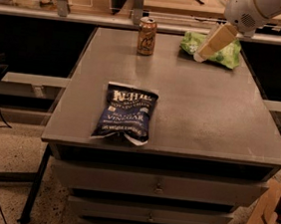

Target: Pick orange can

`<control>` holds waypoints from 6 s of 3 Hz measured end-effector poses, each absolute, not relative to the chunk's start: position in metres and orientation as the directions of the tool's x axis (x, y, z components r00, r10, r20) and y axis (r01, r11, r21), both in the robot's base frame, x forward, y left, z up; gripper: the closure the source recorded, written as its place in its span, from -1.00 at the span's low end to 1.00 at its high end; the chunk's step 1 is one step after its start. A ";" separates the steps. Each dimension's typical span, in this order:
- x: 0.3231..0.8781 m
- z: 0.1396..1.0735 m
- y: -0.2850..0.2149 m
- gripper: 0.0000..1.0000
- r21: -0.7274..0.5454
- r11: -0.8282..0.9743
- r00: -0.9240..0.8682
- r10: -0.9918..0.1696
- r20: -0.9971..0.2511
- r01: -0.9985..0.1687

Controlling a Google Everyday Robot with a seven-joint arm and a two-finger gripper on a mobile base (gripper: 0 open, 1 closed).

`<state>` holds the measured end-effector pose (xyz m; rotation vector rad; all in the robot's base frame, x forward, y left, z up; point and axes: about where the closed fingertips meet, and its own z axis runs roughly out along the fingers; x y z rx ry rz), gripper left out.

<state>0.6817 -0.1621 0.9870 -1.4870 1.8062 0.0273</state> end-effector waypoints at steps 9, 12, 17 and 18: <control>0.845 0.918 -0.057 -1.00 -0.231 0.468 0.044 -0.376 -0.926 -0.853; 0.853 0.908 -0.014 -1.00 -0.225 0.437 0.065 -0.351 -0.934 -0.871; 0.833 0.947 -0.046 1.00 -0.230 0.508 0.078 -0.301 -0.950 -0.830; 0.802 0.988 -0.061 1.00 -0.299 0.502 0.169 -0.287 -0.943 -0.812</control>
Offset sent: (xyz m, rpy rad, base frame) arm 0.1024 0.0294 0.0386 0.5389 -0.2833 0.0683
